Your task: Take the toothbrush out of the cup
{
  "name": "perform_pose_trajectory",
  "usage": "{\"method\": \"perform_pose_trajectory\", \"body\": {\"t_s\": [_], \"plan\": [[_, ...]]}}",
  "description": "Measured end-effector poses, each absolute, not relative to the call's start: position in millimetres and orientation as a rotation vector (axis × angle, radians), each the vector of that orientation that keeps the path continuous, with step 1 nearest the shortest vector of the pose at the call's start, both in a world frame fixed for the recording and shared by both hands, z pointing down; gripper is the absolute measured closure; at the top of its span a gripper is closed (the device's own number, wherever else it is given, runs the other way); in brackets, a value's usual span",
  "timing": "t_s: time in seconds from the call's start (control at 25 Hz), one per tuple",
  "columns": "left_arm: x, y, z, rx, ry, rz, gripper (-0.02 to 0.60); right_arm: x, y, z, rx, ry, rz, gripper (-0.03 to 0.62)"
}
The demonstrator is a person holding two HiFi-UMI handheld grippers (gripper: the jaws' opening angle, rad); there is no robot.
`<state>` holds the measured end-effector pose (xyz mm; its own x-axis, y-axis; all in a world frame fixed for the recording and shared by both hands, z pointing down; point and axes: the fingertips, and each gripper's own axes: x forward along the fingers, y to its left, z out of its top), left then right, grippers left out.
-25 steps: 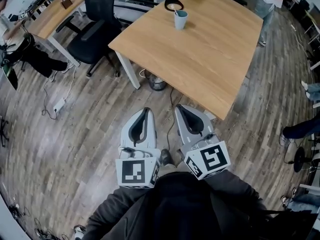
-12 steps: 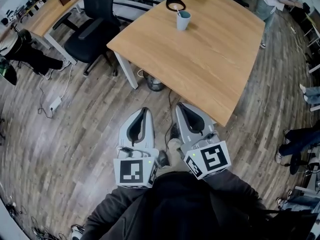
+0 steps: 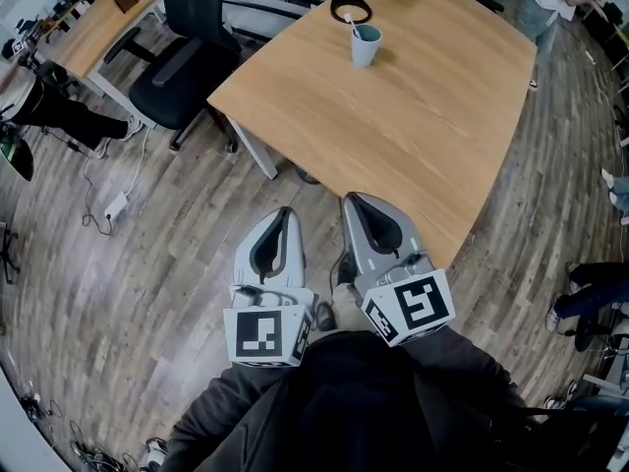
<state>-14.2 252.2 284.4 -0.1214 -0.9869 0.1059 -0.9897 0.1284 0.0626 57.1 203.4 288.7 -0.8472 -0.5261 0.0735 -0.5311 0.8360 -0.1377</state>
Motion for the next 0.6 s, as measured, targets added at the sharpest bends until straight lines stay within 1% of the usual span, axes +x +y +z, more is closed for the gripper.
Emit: {"method": "perform_pose_trajectory", "body": {"t_s": [0.28,0.6], "plan": [[-19,186,266,2.014,-2.313,0.023,0.574,45,139,276,0.817,-3.009,0.203,0.592],[-20,138,253,2.004,-2.364,0.007,0.574,36,93,266,0.739,-3.044,0.169,0.592]]}}
